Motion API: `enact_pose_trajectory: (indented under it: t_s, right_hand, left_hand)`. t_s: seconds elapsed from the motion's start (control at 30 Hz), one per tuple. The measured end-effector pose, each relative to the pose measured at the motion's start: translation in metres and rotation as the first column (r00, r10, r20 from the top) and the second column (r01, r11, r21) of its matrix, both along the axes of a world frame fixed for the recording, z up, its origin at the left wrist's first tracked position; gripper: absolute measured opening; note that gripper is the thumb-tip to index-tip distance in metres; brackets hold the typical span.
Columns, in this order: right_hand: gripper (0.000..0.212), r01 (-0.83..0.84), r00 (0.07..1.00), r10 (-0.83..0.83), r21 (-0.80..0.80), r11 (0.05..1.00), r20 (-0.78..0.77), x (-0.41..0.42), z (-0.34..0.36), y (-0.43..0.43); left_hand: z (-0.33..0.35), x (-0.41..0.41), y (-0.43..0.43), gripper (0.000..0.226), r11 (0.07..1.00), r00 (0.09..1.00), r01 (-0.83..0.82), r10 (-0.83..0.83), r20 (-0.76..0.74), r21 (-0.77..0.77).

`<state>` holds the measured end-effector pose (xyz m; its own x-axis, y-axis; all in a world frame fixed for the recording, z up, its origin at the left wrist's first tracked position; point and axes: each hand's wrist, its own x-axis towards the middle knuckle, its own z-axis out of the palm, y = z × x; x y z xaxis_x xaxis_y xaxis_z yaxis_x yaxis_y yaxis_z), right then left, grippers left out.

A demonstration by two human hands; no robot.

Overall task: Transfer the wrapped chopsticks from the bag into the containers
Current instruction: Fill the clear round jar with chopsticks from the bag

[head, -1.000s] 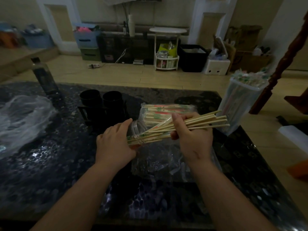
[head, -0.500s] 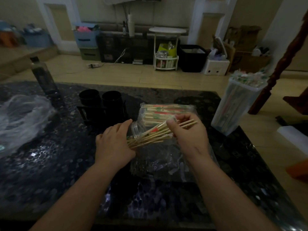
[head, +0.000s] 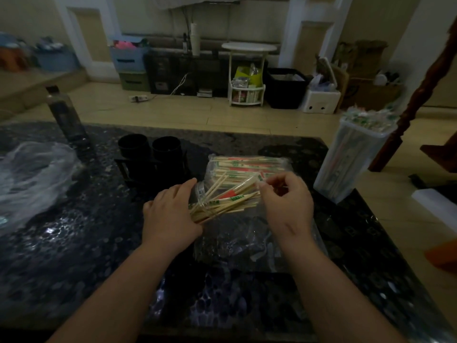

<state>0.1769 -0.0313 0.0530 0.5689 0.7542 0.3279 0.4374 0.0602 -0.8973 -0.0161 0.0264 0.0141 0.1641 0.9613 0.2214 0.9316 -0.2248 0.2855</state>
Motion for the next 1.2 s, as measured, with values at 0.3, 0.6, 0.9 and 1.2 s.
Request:
enact_pose_trajectory:
  t_s: [0.3,0.6,0.9,1.2]
  right_hand:
    - [0.014,-0.045,0.998,0.049,-0.105,0.993,0.039,0.007,-0.002,0.002]
    - [0.026,-0.200,0.842,0.522,-0.820,0.537,0.136,0.017,-0.018,0.002]
    - [0.056,0.063,0.848,0.447,-0.893,0.446,0.283,0.009,-0.059,-0.004]
    - [0.034,-0.158,0.968,0.238,-0.548,0.822,0.079,0.001,-0.089,0.020]
  left_hand:
    - [0.002,-0.002,0.001,0.104,0.999,0.999,-0.034,0.034,0.005,0.004]
    - [0.007,-0.003,0.001,0.111,0.996,0.996,-0.083,0.084,0.014,-0.032]
    - [0.009,-0.002,0.003,0.111,0.990,0.990,-0.135,0.137,0.035,-0.037]
    - [0.010,0.004,0.016,0.112,0.966,0.938,-0.250,0.259,0.230,-0.068]
